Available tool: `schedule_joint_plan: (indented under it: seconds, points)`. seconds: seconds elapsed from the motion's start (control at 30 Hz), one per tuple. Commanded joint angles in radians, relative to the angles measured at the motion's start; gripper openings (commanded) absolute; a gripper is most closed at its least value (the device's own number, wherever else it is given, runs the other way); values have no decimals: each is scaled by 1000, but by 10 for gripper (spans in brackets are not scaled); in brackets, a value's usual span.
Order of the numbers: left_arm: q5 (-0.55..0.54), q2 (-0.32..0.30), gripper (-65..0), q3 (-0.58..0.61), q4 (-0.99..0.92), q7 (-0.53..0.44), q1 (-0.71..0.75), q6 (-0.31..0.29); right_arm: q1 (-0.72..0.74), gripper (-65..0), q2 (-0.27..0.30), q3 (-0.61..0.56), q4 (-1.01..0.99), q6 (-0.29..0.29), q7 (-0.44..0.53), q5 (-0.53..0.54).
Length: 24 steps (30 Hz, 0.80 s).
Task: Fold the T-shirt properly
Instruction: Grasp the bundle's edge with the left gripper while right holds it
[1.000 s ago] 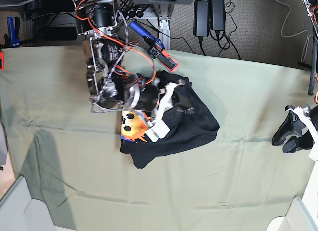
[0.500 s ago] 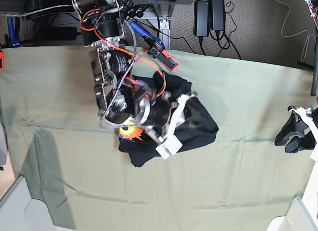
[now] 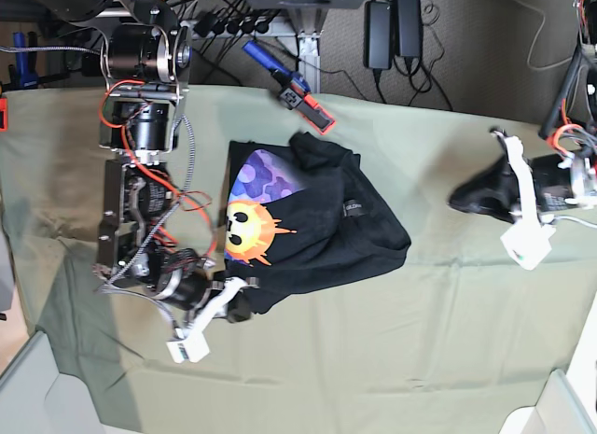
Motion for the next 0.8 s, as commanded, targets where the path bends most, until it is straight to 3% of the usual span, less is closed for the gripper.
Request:
schedule_joint_plan:
  seconds: [0.0,0.17,0.33,0.37,0.5,0.53,0.6,0.77]
  points:
    - [5,-16,-650,26,38,-11,-11,-15,31,-650,6,1,-1,83,21,18]
    - [138,-15,-650,208,79,-103,-11,-15,18,-650,23,1,-50,83,18,18]
    - [216,20,-650,338,79,-124,-11,-15,21,-650,23,1,-52,83,14,23]
    - [261,32,-613,338,79,-146,-11,-15,21,-650,22,1,-52,83,14,27]
    - [455,51,-272,336,76,-290,-11,-15,20,-650,22,1,-52,83,0,30]
    - [490,56,-237,336,72,-318,-11,0,20,-650,23,1,-52,83,-3,30]
    - [533,74,-234,336,61,-340,-11,14,20,-650,23,1,-52,83,-7,30]
    - [513,145,-234,337,-29,-337,0,45,20,-650,23,1,-52,83,-13,40]
